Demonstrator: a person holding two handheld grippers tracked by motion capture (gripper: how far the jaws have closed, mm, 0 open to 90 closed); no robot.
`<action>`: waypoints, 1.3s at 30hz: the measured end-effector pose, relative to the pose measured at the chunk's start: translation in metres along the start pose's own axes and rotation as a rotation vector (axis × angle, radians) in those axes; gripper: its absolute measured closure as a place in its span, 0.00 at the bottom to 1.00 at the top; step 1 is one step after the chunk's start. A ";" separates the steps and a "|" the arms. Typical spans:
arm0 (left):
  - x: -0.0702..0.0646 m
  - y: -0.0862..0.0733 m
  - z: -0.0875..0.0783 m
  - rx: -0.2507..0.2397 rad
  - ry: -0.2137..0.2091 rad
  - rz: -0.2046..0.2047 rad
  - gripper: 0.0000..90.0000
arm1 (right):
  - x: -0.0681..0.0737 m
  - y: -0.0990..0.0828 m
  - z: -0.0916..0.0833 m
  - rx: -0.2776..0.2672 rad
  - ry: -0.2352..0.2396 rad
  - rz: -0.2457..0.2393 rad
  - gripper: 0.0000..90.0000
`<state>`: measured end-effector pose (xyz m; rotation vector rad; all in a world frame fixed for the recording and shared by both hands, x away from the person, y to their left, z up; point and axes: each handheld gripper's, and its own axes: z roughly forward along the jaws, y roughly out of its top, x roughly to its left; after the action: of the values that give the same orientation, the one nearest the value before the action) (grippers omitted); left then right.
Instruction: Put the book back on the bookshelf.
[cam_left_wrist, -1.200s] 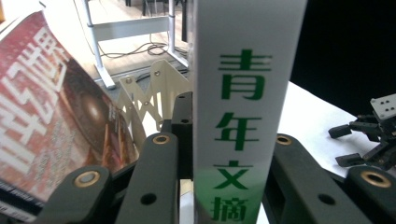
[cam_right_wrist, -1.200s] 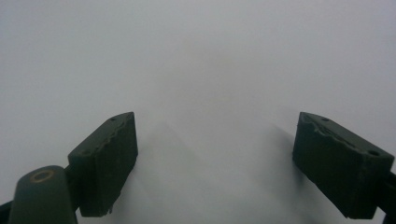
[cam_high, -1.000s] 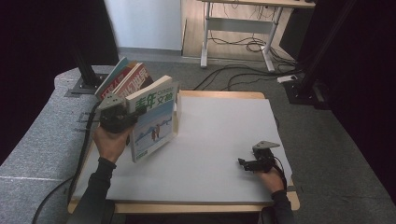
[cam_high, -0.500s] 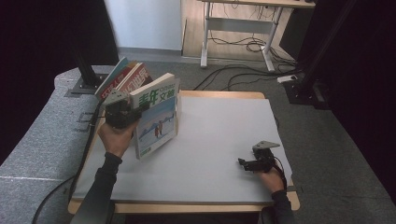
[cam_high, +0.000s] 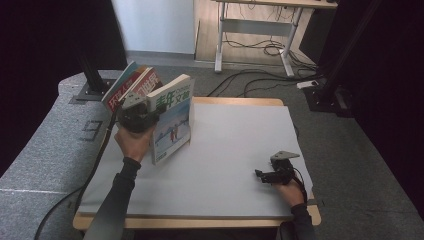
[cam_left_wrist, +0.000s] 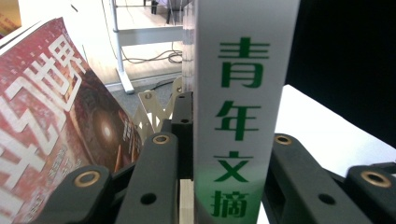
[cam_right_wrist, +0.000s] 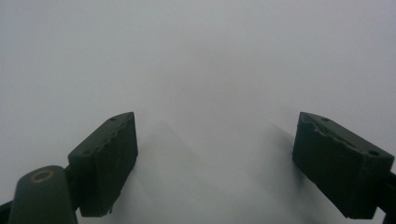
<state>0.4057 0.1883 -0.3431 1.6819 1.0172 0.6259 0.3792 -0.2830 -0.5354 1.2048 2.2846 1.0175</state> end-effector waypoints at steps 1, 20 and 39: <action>-0.001 0.000 0.002 -0.004 0.004 0.000 0.82 | 0.000 0.000 0.000 0.000 0.000 0.000 0.15; -0.019 -0.013 0.032 -0.054 0.022 0.029 0.82 | 0.000 0.000 0.000 0.000 0.000 0.001 0.15; -0.051 -0.040 0.022 -0.028 0.042 0.136 0.80 | 0.000 0.000 0.000 -0.001 -0.001 -0.001 0.15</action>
<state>0.3848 0.1377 -0.3848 1.7300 0.9251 0.7637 0.3792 -0.2830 -0.5355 1.2032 2.2835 1.0180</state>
